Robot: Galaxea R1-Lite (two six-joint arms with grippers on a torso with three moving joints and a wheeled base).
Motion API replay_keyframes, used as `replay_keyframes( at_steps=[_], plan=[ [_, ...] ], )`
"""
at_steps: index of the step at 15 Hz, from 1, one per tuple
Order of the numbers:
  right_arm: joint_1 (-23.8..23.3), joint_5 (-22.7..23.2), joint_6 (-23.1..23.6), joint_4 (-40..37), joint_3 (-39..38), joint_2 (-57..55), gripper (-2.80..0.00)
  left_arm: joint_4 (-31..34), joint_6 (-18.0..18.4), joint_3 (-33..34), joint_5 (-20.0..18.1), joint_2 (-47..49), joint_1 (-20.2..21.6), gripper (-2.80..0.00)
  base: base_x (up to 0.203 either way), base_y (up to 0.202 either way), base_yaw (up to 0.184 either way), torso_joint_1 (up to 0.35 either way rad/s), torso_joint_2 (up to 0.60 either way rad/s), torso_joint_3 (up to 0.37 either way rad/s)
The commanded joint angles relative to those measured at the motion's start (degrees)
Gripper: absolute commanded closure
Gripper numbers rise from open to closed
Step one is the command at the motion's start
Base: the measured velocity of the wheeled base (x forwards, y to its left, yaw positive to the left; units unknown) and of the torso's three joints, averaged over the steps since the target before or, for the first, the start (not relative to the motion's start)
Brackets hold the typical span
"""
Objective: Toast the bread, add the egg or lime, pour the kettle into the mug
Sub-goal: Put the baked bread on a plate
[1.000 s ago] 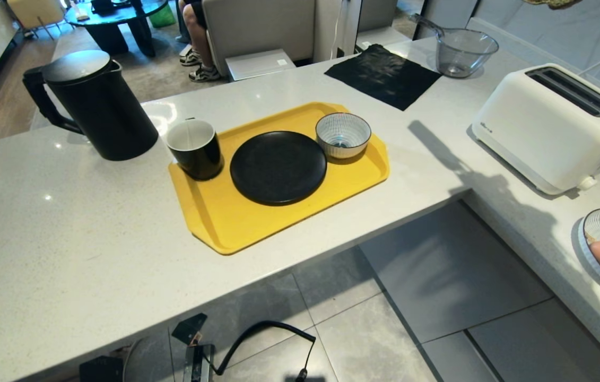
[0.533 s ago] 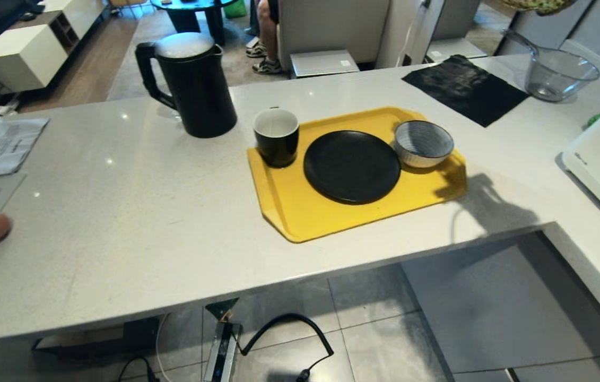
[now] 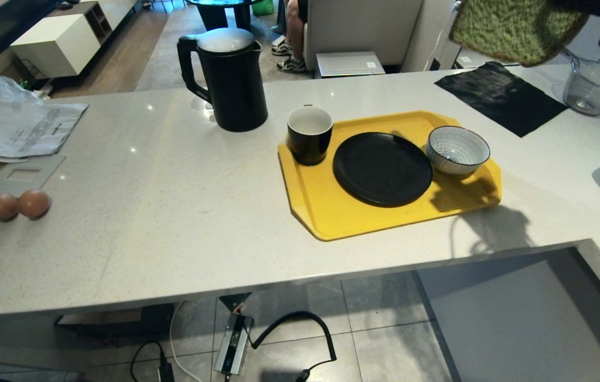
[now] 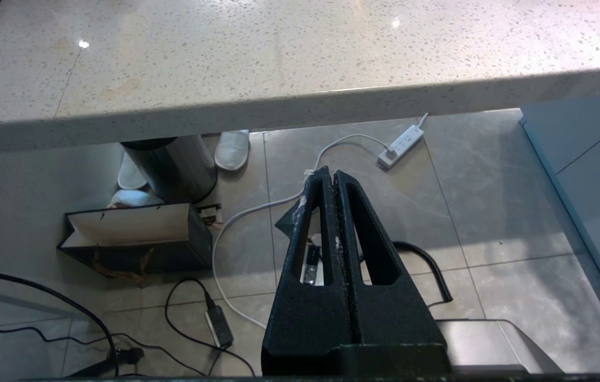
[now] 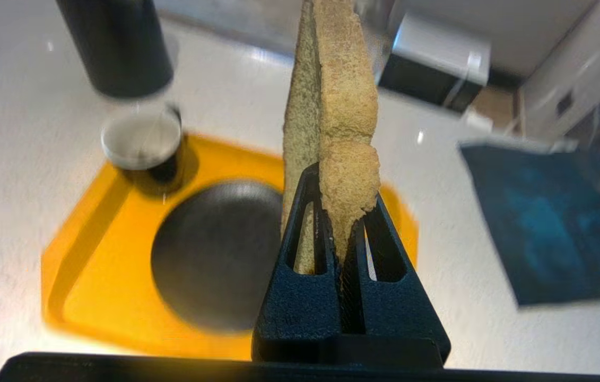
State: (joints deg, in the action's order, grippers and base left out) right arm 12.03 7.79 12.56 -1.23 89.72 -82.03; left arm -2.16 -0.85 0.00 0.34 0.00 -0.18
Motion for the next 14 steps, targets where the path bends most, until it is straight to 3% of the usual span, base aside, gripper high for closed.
replay_keyframes(
  at_steps=[1, 5, 7, 8, 11, 14],
  plan=[
    [-0.08, -0.03, 0.02, -4.72, -2.54, 0.55, 0.00, -0.03, -0.03, 0.79, 0.02, 0.00, 0.08, 0.00, 0.000, 0.000, 0.000, 0.000, 0.00, 0.000],
    [0.07, 0.70, -1.93, -8.23, -11.21, 1.57, 0.00, -0.03, -0.03, 0.79, 0.02, 0.00, 0.01, 0.00, 0.000, 0.000, 0.000, 0.000, 0.00, 0.000],
    [0.65, 5.73, -3.55, -9.67, -14.45, 2.23, 0.00, -0.03, -0.03, 0.79, 0.02, 0.00, 0.01, 0.00, 0.000, 0.000, 0.000, 0.000, 0.00, 0.000],
    [1.58, 8.12, -3.73, -9.82, -15.32, 2.29, 0.00, -0.03, -0.03, 0.79, 0.02, 0.00, 0.01, 0.00, 0.000, 0.000, 0.000, 0.000, 0.00, 0.000],
    [6.39, 9.06, -4.40, -9.55, -16.77, 1.26, 0.00, -0.03, -0.03, 0.79, 0.02, 0.00, 0.01, 0.00, 0.000, 0.000, 0.000, 0.000, 0.00, 0.000],
    [10.54, 9.01, -11.35, -6.53, -16.10, -2.59, 0.00, -0.03, -0.03, 0.79, 0.02, 0.00, 0.01, 0.00, 0.000, 0.000, 0.000, 0.000, 0.00, 0.000]
  ],
)
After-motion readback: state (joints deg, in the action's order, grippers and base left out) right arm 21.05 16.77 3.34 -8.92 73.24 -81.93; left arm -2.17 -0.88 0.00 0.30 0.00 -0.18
